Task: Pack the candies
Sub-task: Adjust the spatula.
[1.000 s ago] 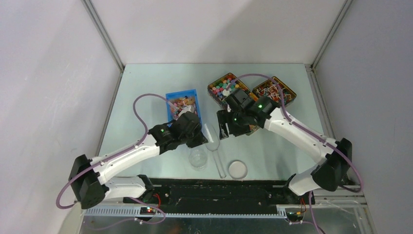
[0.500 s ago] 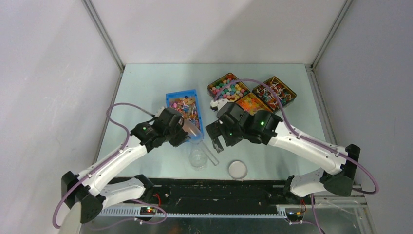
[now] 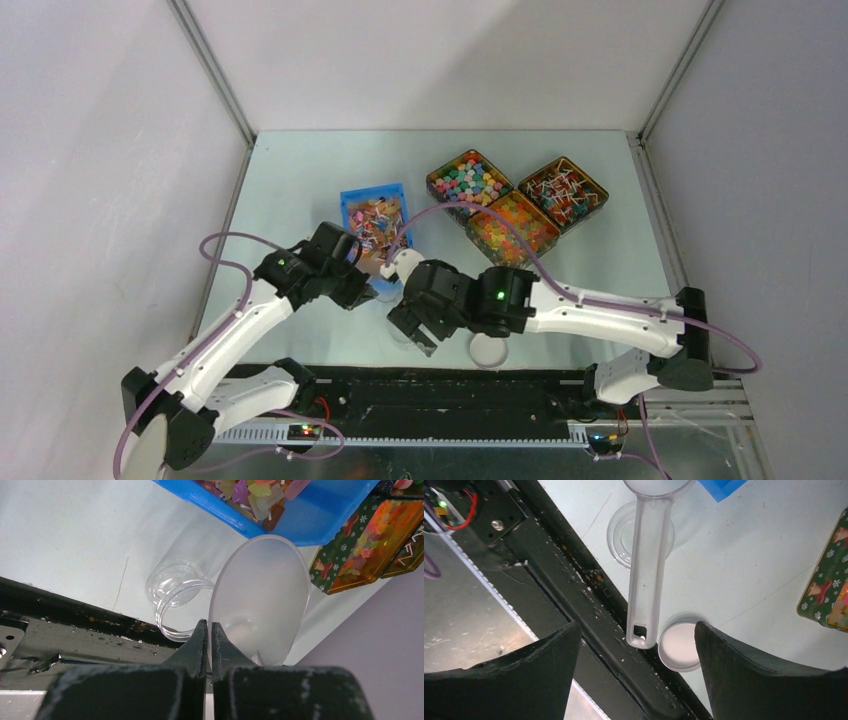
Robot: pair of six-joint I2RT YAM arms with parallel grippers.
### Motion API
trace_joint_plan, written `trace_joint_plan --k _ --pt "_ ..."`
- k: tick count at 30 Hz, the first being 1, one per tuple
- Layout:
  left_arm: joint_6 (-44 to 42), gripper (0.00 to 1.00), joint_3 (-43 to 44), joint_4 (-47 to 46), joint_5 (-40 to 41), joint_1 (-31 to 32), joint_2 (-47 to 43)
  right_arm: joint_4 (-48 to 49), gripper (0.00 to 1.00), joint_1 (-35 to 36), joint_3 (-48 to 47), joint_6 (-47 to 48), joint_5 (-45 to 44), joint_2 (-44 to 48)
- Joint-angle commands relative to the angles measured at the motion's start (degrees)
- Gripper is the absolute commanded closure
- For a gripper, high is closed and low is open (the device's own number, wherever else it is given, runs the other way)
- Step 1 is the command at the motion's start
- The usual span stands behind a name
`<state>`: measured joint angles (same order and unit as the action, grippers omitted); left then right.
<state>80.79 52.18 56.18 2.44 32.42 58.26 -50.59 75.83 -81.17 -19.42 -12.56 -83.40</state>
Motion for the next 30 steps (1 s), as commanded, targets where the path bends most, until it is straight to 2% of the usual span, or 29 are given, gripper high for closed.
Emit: trace_joint_plan --k 1,5,10,20,24,26,27,29,30 --pt "1.3 1.0 0.2 -0.6 -2.0 -0.5 -0.9 2.5 0.16 1.7 1.1 1.8 -4.7 -2.4" --pt "0.7 1.0 0.3 -0.4 -3.7 -0.5 -1.0 2.7 0.2 2.0 1.5 2.0 -6.9 -3.9" --pt "1.0 1.0 -0.5 -1.7 -4.9 -0.5 -1.6 3.8 0.34 2.5 2.3 3.4 -7.9 -4.7" --pt "1.3 1.0 -1.4 -2.0 -5.2 -0.5 -2.3 3.6 0.48 7.0 2.8 5.5 -14.0 -7.0" --pt "1.6 1.0 -2.0 -2.8 -5.7 -0.5 -2.4 3.3 0.6 7.3 2.9 5.2 -14.9 -6.9" --pt "1.7 1.0 -2.5 -3.5 -6.1 -0.5 -2.6 3.3 0.73 7.2 2.9 5.0 -15.1 -7.1" --pt "1.7 1.0 -2.8 -4.3 -6.2 -0.5 -2.6 3.2 0.84 7.1 2.9 5.0 -15.1 -7.2" --pt "1.2 1.0 -3.2 -5.3 -6.5 -0.5 -2.7 3.1 0.99 6.3 2.8 4.2 -14.8 -7.2" --pt "0.4 0.99 -3.3 -5.6 -6.9 -0.6 -2.7 3.0 1.0 6.0 2.8 3.9 -14.1 -7.1"
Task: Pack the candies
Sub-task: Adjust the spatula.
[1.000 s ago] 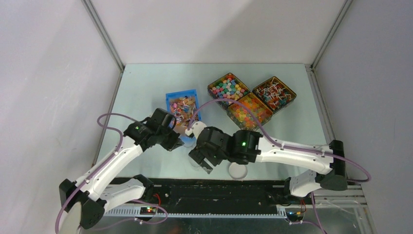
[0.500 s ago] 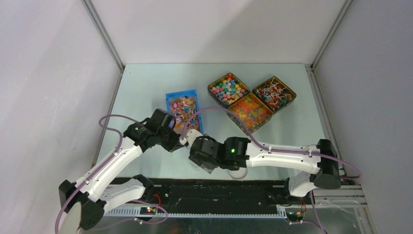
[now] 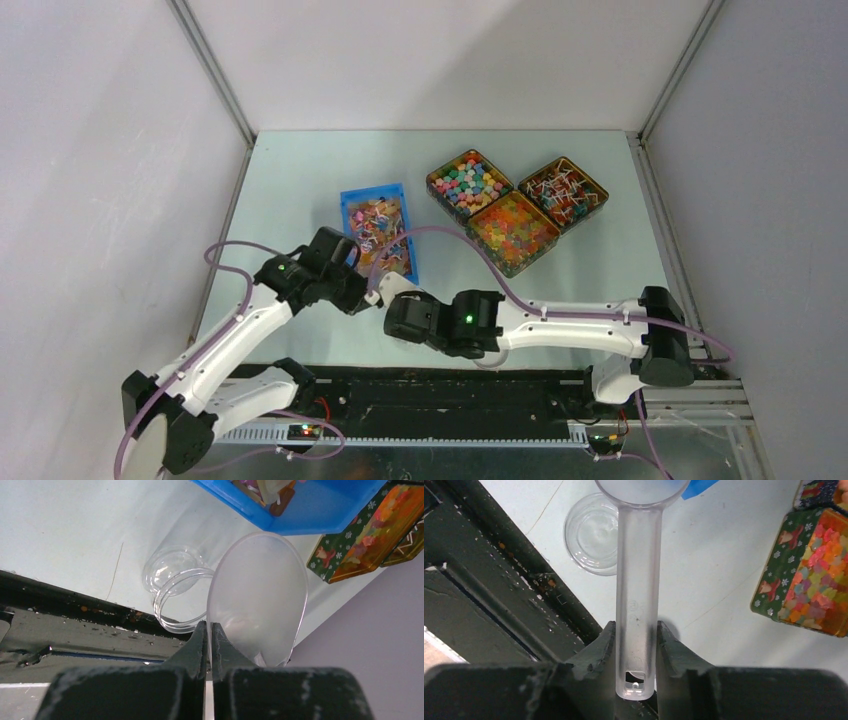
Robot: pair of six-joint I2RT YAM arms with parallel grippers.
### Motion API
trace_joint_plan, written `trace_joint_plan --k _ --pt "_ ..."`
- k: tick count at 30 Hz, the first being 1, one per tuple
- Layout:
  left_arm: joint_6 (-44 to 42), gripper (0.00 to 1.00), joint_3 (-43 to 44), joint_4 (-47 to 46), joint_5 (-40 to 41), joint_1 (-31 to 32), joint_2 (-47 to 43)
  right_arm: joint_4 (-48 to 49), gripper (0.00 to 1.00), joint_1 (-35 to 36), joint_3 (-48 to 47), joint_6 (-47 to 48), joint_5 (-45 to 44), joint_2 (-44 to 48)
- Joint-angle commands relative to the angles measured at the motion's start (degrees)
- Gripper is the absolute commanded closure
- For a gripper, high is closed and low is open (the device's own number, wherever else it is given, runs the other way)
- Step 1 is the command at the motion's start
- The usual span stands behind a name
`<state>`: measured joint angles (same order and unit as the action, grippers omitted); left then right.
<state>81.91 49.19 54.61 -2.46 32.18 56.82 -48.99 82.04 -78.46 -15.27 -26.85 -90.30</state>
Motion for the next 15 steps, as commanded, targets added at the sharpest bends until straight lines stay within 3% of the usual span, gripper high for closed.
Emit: trace_joint_plan --k 1,2,4,5,8,15 --pt "-1.2 0.93 -0.3 -4.4 -2.1 -0.4 -1.1 1.3 1.0 -0.9 0.0 -0.8 0.5 -0.1" --pt "-2.6 0.88 -0.2 -4.5 -2.2 -0.4 -1.0 1.1 1.0 -1.4 0.0 -1.1 1.4 0.3" --pt "-5.1 0.68 -0.1 -5.1 -2.7 -0.6 -0.6 0.9 1.0 -3.0 -0.1 -2.2 3.1 1.0" --pt "-5.8 0.54 -0.1 -5.6 -2.8 -0.7 -0.4 0.6 1.0 -4.2 0.0 -2.9 3.8 1.2" --pt "-10.5 0.37 -0.6 -10.4 -4.5 -0.8 -0.6 0.3 1.0 -6.8 0.0 -4.5 7.9 2.5" --pt "-17.8 0.2 -3.2 -22.9 -8.1 -0.9 -4.9 0.5 1.0 -14.4 1.4 -8.4 16.7 5.4"
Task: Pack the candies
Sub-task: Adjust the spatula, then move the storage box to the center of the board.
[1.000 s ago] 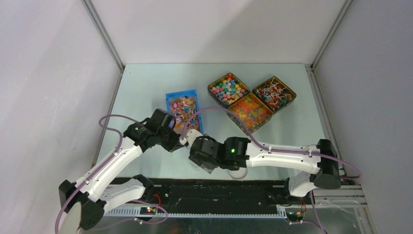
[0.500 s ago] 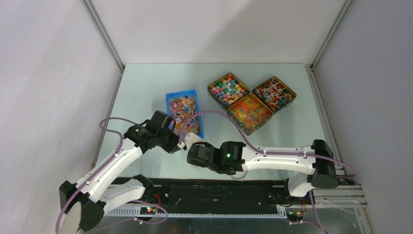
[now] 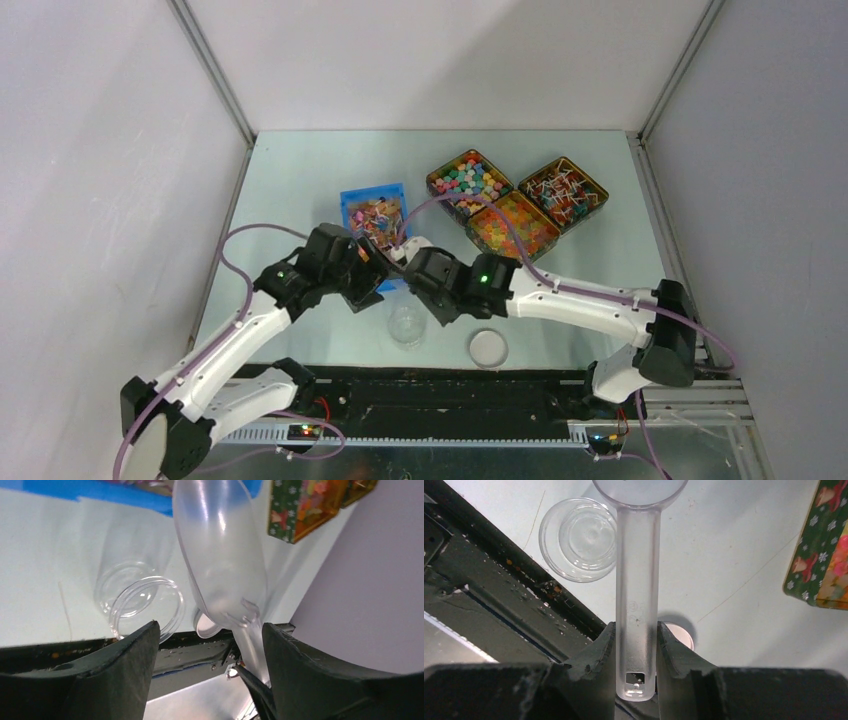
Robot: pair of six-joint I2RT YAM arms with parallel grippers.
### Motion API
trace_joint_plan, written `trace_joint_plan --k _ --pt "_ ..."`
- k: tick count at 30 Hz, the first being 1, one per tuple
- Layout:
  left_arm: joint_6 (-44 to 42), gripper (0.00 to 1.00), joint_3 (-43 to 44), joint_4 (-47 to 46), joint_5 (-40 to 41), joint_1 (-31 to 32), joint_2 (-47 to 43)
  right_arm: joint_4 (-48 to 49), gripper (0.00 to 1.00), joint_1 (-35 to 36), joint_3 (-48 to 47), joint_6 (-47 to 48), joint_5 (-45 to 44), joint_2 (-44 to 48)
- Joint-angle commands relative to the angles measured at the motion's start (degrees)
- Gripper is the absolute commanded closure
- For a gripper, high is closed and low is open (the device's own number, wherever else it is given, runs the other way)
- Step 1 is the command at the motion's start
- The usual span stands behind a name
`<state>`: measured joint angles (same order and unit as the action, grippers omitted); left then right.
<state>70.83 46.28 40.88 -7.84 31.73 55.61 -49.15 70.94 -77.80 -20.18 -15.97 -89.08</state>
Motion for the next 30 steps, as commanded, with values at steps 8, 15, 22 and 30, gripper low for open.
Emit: trace_joint_plan --k 8,15,22,30 --pt "-18.1 0.16 3.9 -2.1 4.5 -4.0 -6.9 1.8 1.0 -12.3 5.9 -6.0 13.9 10.4" --pt "-30.4 0.25 12.7 12.6 19.6 -6.5 1.9 1.5 1.0 -17.8 10.1 -6.5 17.5 16.3" --pt "-38.2 0.29 15.9 12.6 20.4 -10.9 13.7 -1.6 1.0 -19.3 10.4 -6.6 16.0 19.8" --pt "-41.8 0.38 17.0 7.6 16.8 -14.3 24.4 -3.9 1.0 -19.7 10.9 -5.9 14.1 22.1"
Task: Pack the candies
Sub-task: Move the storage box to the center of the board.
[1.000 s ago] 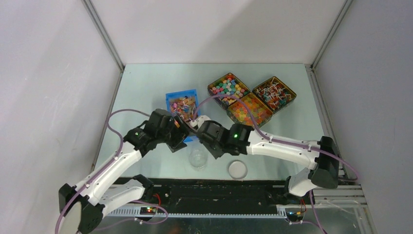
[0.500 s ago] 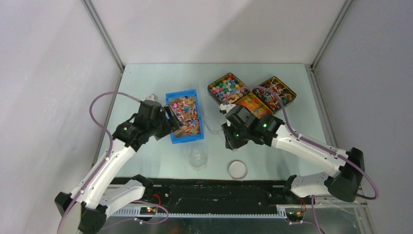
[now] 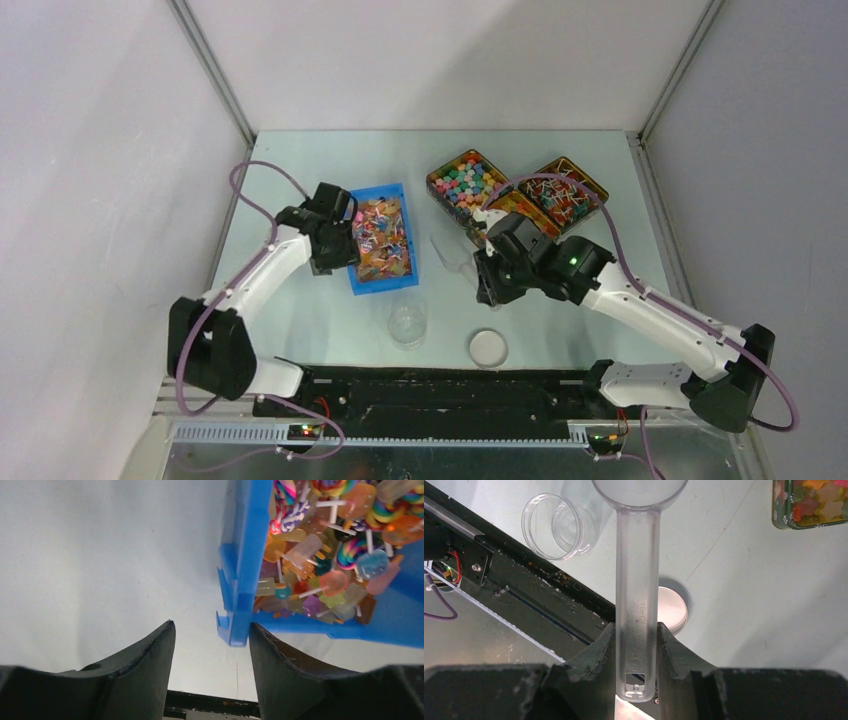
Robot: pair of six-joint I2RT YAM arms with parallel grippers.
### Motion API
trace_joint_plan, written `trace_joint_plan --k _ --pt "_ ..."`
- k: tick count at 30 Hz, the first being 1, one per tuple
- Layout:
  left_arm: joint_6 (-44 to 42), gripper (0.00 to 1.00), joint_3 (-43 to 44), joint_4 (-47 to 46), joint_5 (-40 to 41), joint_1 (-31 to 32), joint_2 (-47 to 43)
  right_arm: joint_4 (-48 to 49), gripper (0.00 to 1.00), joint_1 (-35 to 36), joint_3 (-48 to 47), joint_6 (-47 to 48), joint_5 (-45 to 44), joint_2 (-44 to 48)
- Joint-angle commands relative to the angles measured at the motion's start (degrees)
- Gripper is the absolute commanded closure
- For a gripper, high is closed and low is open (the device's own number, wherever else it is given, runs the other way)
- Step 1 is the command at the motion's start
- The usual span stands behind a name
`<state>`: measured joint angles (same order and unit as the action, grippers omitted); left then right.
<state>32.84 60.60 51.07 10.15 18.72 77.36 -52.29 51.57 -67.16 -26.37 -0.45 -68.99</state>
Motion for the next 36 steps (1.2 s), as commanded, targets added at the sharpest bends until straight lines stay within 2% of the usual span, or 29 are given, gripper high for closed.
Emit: trace_joint_plan --k 1,3,5,9,15,28,36 --pt "-4.0 0.4 3.3 -2.7 -1.7 -1.4 3.3 -0.7 1.0 -0.4 0.5 0.2 -1.5 2.1" --pt "-4.2 0.5 3.9 -3.6 -2.8 -1.3 4.6 -0.8 1.0 -0.6 0.7 0.0 -1.3 2.5" --pt "-4.2 0.66 3.9 -4.4 -4.1 -1.3 5.1 -0.8 1.0 -0.7 0.7 0.1 -0.9 2.8" --pt "-4.6 0.8 2.9 -6.6 -9.2 -1.2 5.7 -0.9 1.0 -0.8 0.8 0.4 -0.4 3.3" --pt "-3.8 0.99 2.0 -7.6 -9.7 1.5 6.6 -1.3 1.0 -0.9 0.7 0.9 -0.2 3.4" --pt "1.4 1.0 8.5 -7.0 -8.6 10.4 13.3 -4.0 1.0 -1.1 -1.2 1.8 2.4 4.1" --pt "7.8 1.0 11.1 -7.5 -9.6 17.1 17.0 -7.0 1.0 -0.9 -3.6 3.3 4.4 2.4"
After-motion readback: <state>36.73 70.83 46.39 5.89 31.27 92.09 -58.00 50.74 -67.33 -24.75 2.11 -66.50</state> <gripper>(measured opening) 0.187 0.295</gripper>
